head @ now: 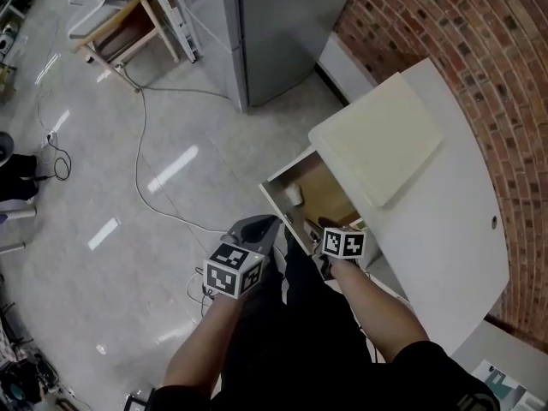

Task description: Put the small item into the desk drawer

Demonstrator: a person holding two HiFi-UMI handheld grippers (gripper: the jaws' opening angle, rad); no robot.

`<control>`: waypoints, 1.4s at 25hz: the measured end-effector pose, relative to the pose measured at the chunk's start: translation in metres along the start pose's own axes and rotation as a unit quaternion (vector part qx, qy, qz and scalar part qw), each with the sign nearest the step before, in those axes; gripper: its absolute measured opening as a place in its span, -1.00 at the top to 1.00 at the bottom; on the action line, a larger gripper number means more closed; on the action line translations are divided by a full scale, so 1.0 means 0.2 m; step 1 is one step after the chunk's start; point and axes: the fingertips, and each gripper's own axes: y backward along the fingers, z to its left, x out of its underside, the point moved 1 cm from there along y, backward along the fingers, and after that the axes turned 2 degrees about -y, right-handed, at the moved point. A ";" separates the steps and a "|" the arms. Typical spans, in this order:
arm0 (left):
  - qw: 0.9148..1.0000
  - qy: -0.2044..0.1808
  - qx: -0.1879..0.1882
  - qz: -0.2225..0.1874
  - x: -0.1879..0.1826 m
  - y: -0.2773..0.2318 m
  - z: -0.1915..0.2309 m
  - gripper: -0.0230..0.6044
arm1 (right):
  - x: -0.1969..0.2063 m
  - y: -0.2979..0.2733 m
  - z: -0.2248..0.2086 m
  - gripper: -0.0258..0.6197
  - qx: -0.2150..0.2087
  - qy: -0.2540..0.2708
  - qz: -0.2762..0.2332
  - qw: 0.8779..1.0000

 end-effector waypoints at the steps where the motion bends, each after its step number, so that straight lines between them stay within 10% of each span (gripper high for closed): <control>1: 1.000 -0.004 0.000 -0.002 -0.02 0.02 -0.01 0.89 | -0.01 0.04 0.01 0.28 0.001 -0.010 -0.007 1.000; 14: 0.999 -0.049 -0.009 -0.022 -0.11 0.38 -0.21 0.89 | -0.20 0.73 0.30 0.49 -0.034 0.067 -0.128 0.989; 35: 0.993 -0.051 -0.079 -0.076 -0.36 0.39 -0.39 0.89 | -0.52 1.58 0.61 0.87 -0.181 0.247 -0.246 0.919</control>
